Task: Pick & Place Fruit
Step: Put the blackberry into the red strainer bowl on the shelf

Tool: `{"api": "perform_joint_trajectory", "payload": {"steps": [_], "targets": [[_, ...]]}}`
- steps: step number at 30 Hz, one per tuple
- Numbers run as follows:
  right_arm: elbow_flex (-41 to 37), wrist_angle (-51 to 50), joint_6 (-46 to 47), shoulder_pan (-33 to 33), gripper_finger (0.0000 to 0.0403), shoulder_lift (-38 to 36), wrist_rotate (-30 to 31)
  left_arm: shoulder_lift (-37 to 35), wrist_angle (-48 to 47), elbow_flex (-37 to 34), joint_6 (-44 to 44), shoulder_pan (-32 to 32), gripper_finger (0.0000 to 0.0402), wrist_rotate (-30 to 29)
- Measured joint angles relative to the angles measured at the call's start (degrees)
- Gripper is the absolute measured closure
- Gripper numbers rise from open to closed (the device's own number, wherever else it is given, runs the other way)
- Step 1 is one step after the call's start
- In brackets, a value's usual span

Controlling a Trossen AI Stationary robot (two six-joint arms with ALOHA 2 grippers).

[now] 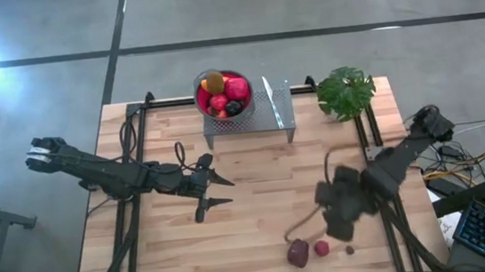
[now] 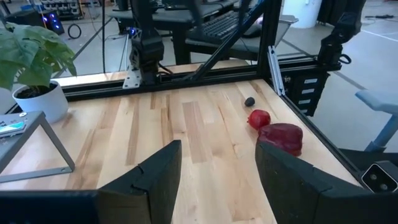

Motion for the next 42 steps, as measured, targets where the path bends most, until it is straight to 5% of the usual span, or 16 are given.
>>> {"api": "perform_joint_trajectory", "payload": {"steps": [17,26,42], "targets": [[-23.2,24.7,40.9,19.6,0.0156,0.9,-2.3,0.0,-0.1,0.0,-2.5,0.0,0.0190,0.0],[-33.1,36.5,47.9,22.2,0.0137,0.9,-2.8,0.0,-1.0,0.0,-2.5,0.0,0.0190,0.0],[-41.8,49.3,52.3,23.8,0.0192,0.9,-3.6,0.0,-1.1,0.0,-2.5,0.0,0.0190,0.0]]}}
